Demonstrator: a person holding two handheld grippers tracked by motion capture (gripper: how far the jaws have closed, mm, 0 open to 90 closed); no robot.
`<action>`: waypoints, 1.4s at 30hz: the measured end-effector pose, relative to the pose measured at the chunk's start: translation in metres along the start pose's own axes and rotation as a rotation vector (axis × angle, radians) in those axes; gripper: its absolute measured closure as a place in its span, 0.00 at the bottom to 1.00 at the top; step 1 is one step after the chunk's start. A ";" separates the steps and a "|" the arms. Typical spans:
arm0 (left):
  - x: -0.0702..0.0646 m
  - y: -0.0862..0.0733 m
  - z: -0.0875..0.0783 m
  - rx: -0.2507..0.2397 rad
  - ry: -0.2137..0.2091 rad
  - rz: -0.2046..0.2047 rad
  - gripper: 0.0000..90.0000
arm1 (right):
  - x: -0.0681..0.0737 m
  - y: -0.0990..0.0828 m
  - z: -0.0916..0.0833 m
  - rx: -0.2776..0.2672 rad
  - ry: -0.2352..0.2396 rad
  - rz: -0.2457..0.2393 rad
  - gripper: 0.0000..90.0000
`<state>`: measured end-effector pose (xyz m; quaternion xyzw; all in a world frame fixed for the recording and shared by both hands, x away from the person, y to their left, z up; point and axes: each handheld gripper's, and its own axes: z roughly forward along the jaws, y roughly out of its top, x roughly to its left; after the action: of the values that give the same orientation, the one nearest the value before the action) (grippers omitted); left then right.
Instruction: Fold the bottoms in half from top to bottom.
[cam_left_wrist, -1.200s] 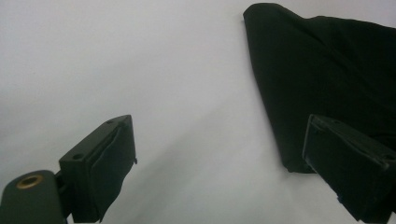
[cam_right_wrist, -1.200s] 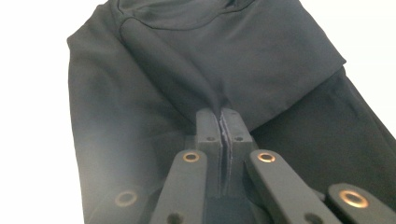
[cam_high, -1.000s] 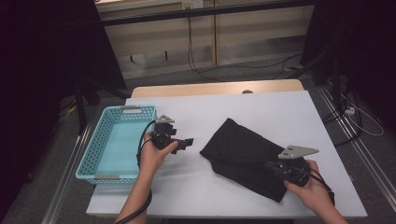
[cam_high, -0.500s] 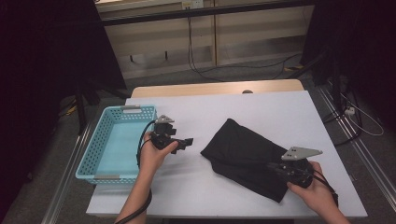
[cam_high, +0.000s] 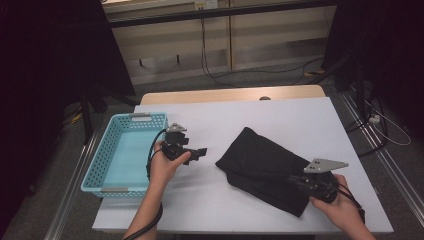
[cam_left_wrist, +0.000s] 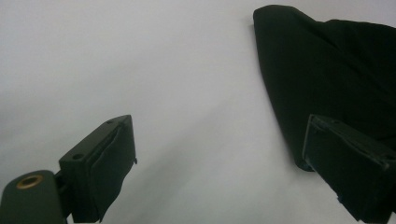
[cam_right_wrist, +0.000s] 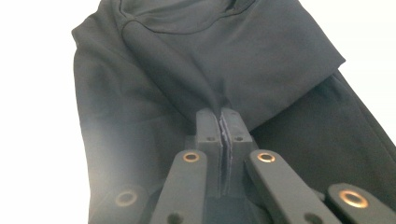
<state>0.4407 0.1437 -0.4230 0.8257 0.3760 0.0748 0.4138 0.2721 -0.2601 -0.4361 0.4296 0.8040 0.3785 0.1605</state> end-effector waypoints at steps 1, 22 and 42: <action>0.000 0.000 0.000 -0.002 0.001 0.000 0.10 | 0.000 -0.001 0.000 0.000 0.001 0.001 0.98; -0.001 0.000 0.001 -0.009 0.001 -0.004 0.10 | 0.000 -0.005 -0.008 -0.009 0.007 0.015 0.98; -0.002 0.001 0.001 -0.001 -0.002 0.003 0.10 | -0.002 -0.011 -0.014 -0.009 0.001 0.030 0.98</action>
<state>0.4406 0.1416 -0.4231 0.8263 0.3743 0.0747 0.4143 0.2593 -0.2722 -0.4350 0.4406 0.7959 0.3848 0.1562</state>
